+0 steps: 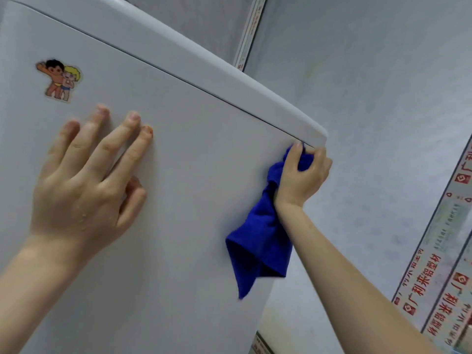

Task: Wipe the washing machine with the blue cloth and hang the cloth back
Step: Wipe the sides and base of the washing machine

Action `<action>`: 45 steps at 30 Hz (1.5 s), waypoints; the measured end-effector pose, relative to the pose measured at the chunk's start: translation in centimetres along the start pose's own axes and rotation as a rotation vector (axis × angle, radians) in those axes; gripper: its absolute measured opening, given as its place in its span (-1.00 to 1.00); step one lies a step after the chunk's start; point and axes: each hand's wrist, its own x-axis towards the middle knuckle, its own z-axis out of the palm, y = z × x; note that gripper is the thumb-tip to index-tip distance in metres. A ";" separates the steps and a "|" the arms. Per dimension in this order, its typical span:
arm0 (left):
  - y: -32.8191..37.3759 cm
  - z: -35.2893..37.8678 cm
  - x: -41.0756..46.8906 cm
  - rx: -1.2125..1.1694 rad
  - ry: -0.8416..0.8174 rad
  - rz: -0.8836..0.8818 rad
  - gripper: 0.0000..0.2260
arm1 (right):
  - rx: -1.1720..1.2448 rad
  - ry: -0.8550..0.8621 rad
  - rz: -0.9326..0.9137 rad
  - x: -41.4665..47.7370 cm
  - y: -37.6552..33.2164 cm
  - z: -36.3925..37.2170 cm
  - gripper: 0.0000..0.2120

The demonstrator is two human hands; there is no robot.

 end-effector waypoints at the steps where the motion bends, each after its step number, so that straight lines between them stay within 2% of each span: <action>1: 0.0 -0.1 0.0 0.017 -0.003 -0.002 -0.46 | -0.015 -0.014 0.034 -2.0 1.1 -1.1 -0.77; 4: 0.4 -1.0 0.4 0.110 -0.039 0.010 -0.45 | -0.097 -0.129 0.097 -6.6 4.3 -4.5 -0.80; 7: 1.4 -2.0 0.9 0.123 -0.085 0.005 -0.44 | -0.096 -0.193 0.018 -4.8 3.7 -4.4 -0.82; 12: 1.2 -1.7 0.6 0.147 -0.087 0.010 -0.39 | 0.000 -0.023 -0.038 2.7 -1.0 1.1 -0.82; 15: 1.7 -1.4 0.7 0.151 -0.082 -0.024 -0.38 | -0.042 -0.010 0.026 0.3 0.6 0.0 -0.76; 18: 2.7 -1.3 1.3 0.146 -0.106 -0.005 -0.38 | -0.112 -0.160 0.101 -6.0 4.2 -4.3 -0.75; 21: 3.3 -1.0 1.8 0.135 -0.116 0.035 -0.39 | -0.166 -0.325 0.031 -6.8 5.5 -6.2 -0.75; 26: 3.2 -0.2 1.3 0.140 -0.083 0.050 -0.41 | -0.033 -0.080 0.058 2.0 2.3 -0.7 -0.81; 28: 3.2 0.1 1.3 0.147 -0.063 0.044 -0.42 | 0.004 -0.029 0.056 2.8 2.3 0.1 -0.80; 31: 3.4 0.1 1.3 0.143 -0.065 0.027 -0.42 | -0.013 -0.041 0.129 -1.8 5.2 -2.3 -0.79; 34: 3.4 -0.1 1.4 0.125 -0.094 0.024 -0.42 | -0.100 -0.206 0.171 -8.8 8.8 -6.8 -0.81; 36: 3.3 -0.2 1.4 0.110 -0.107 0.028 -0.41 | -0.112 -0.275 0.172 -9.6 9.7 -7.8 -0.83; 41: 3.2 0.2 1.0 0.081 -0.116 0.023 -0.41 | -0.011 -0.062 0.172 -0.2 6.2 -2.6 -0.84; 45: 3.5 0.2 0.9 0.125 -0.120 0.020 -0.41 | 0.002 -0.028 0.134 1.0 5.9 -1.6 -0.80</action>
